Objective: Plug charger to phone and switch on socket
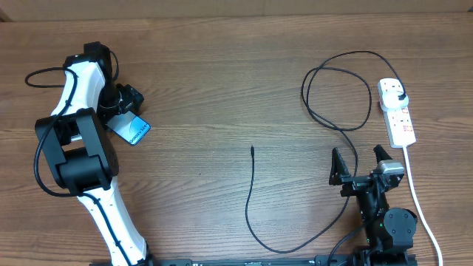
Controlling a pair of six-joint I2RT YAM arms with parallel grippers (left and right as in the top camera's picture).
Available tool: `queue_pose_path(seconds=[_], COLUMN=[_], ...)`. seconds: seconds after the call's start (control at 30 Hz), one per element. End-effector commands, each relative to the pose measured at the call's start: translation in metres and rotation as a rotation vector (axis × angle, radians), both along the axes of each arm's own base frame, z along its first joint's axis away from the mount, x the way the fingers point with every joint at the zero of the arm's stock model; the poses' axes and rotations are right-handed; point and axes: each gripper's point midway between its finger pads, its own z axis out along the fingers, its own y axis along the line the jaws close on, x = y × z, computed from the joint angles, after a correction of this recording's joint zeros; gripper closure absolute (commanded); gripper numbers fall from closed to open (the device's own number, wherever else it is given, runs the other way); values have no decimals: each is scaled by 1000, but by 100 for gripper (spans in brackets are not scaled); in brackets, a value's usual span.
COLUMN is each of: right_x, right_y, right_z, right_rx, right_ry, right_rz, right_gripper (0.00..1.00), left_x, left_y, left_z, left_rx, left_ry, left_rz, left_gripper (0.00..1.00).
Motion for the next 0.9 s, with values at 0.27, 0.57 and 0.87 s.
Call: queue_pose_path(seconds=[0.27, 0.57, 0.87], right_x=[0, 0, 0], right_y=[-1, -1, -1], right_z=[-2, -2, -2], right_rx=[-2, -2, -2], right_ry=[-2, -2, -2], right_rz=[-10, -10, -10], right_gripper=[0, 0, 0], left_x=[0, 0, -8], left_y=[5, 6, 4], left_z=[-2, -2, -10], left_rx=[20, 24, 19], left_ry=[2, 2, 28], left_rz=[-13, -12, -13], left_gripper=[0, 0, 0])
